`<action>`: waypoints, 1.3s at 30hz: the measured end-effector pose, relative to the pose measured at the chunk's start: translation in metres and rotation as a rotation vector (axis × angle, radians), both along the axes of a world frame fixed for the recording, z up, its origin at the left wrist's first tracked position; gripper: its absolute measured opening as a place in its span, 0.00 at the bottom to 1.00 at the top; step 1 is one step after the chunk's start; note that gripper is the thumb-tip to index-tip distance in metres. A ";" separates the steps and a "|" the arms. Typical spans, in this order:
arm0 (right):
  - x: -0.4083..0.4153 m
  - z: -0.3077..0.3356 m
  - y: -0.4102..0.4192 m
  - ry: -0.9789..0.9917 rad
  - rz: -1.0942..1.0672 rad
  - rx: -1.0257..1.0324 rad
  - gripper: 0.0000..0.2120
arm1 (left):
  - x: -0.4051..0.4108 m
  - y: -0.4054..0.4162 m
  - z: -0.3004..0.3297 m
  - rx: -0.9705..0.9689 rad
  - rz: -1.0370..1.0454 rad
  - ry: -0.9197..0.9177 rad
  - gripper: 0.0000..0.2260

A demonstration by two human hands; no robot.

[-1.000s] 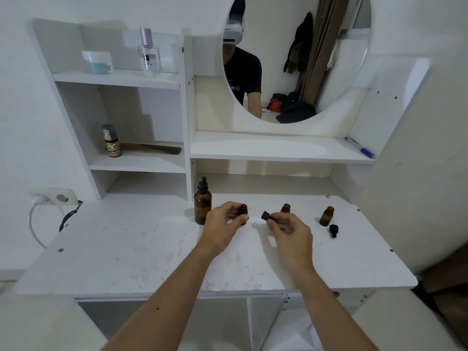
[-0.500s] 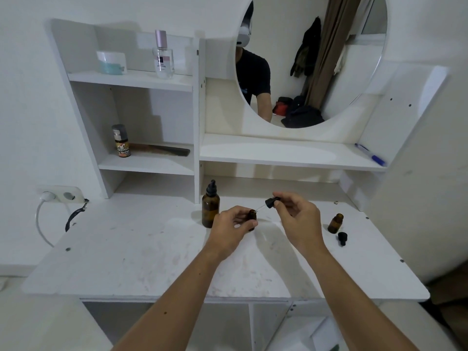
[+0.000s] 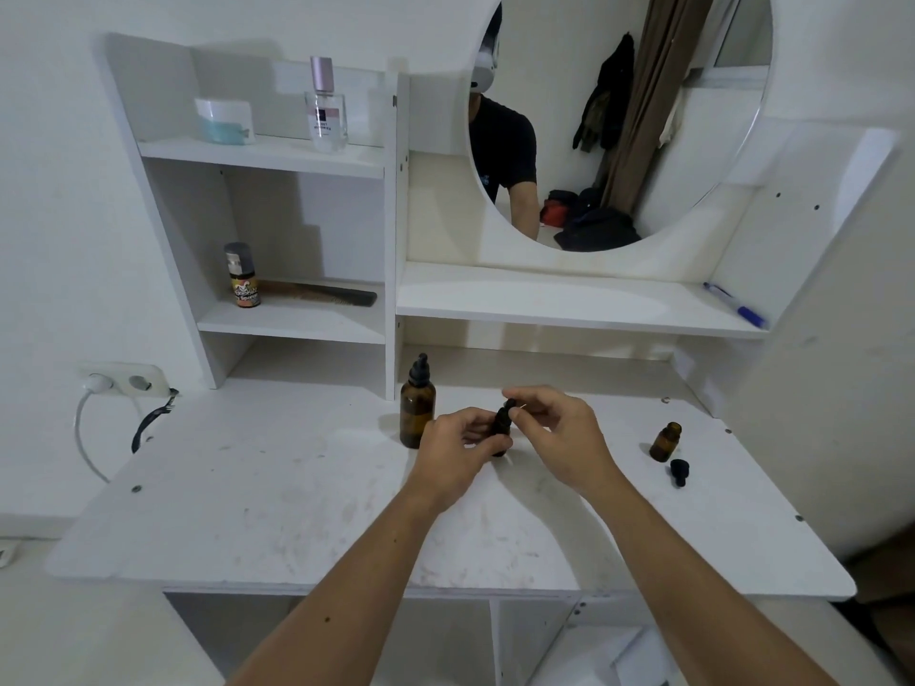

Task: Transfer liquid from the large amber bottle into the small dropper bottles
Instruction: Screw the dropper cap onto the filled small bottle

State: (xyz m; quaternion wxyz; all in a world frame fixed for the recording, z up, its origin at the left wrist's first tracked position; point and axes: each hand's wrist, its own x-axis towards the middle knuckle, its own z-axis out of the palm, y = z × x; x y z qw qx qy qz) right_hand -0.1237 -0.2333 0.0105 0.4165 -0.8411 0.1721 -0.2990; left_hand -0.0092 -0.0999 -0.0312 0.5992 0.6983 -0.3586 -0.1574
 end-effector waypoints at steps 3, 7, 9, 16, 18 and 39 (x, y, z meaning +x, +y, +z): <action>0.000 -0.004 -0.004 0.011 0.029 0.052 0.13 | 0.001 -0.001 0.000 0.011 0.001 0.001 0.14; -0.001 0.000 -0.009 0.055 0.099 -0.001 0.17 | 0.002 -0.001 -0.001 0.021 -0.012 0.004 0.14; 0.001 0.003 -0.012 0.063 0.132 -0.038 0.17 | 0.002 -0.001 0.000 0.028 -0.022 0.001 0.14; 0.004 0.000 -0.014 0.130 0.125 -0.004 0.09 | 0.002 0.000 0.000 0.030 -0.040 -0.005 0.13; 0.005 -0.002 -0.015 0.135 0.072 0.033 0.08 | 0.002 0.000 0.000 0.034 -0.042 -0.002 0.14; 0.007 -0.006 -0.003 0.041 0.007 0.167 0.13 | 0.001 0.001 0.000 0.015 -0.041 -0.022 0.10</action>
